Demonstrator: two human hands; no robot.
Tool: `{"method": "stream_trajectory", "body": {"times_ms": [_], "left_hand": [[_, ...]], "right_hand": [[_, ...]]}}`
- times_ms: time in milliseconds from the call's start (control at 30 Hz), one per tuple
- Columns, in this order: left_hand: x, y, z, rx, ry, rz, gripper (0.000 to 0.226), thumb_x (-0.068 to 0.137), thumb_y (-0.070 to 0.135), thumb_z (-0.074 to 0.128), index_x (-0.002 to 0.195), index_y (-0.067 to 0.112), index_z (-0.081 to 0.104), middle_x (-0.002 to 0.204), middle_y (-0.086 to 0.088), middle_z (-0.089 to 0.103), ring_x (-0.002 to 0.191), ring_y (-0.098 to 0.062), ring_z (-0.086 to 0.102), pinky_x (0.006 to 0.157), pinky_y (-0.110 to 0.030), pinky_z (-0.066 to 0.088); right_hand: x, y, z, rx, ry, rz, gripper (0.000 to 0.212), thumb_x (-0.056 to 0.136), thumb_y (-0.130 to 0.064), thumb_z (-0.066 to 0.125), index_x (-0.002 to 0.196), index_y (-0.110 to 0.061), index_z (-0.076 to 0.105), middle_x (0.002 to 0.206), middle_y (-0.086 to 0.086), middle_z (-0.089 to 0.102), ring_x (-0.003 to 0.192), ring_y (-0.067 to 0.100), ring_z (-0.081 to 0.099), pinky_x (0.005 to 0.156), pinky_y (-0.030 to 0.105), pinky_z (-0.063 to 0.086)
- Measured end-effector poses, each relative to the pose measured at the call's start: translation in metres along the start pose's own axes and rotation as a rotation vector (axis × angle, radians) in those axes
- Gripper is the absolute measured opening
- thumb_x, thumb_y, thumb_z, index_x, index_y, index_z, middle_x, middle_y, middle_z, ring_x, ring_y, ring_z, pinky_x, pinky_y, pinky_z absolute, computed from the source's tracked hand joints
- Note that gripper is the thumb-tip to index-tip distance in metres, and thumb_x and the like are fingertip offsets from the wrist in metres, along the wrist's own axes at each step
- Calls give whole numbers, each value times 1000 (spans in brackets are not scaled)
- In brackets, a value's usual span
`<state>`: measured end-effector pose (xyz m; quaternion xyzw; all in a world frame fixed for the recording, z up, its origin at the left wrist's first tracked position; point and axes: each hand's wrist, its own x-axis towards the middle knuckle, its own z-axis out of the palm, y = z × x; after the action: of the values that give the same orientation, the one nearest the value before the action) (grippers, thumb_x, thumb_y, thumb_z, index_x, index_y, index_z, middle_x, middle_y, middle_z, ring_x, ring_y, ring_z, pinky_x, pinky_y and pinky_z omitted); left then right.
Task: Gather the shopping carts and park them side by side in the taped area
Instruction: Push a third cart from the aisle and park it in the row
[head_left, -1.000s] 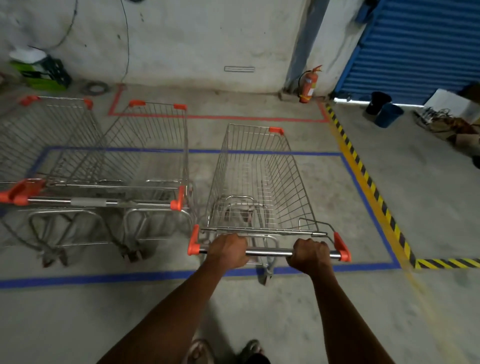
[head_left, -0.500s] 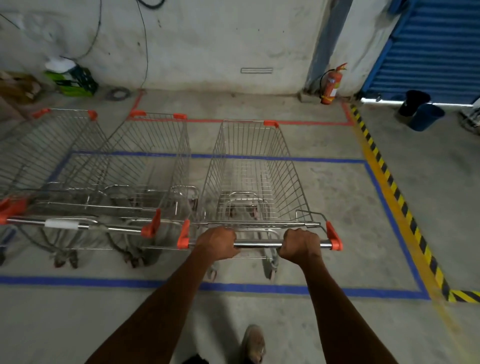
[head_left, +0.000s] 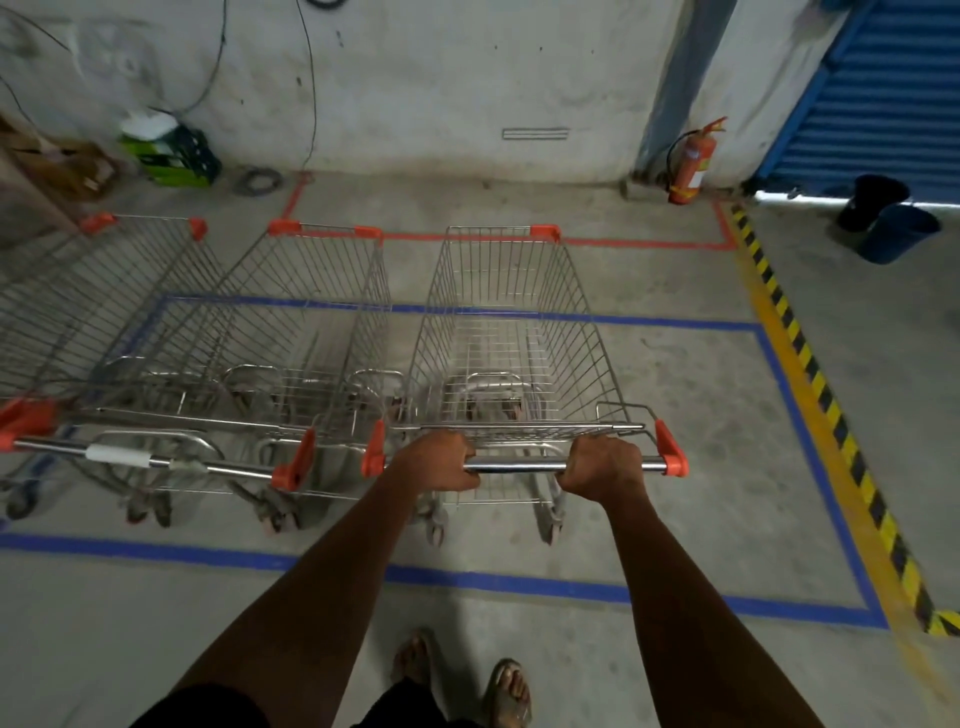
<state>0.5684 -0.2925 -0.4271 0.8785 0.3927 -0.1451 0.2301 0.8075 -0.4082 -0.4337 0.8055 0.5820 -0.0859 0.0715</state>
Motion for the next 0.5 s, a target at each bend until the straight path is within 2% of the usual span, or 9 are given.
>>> {"method": "stream_trajectory", "body": {"times_ms": [100, 300, 500], "left_hand": [[8, -4, -3, 10, 25, 22, 25, 83, 42, 68, 93, 20, 72, 77, 2, 66, 72, -15, 63, 66, -27, 49], [16, -9, -6, 42, 62, 42, 30, 86, 42, 64, 100, 16, 73, 90, -5, 69, 83, -22, 66, 79, -34, 56], [24, -16, -13, 50, 97, 63, 30, 85, 43, 63, 96, 17, 72, 80, 2, 59, 81, -21, 64, 70, -30, 49]], "right_hand": [[10, -1, -3, 10, -13, 12, 25, 77, -49, 59, 78, -24, 60, 74, -5, 64, 71, 21, 65, 73, 33, 52], [21, -2, -5, 6, -7, -1, 25, 79, -49, 60, 76, -24, 59, 67, -7, 57, 62, 17, 55, 65, 30, 45], [34, -5, -8, 15, -4, 12, 29, 78, -52, 59, 80, -23, 63, 70, -8, 60, 65, 17, 60, 67, 31, 50]]}}
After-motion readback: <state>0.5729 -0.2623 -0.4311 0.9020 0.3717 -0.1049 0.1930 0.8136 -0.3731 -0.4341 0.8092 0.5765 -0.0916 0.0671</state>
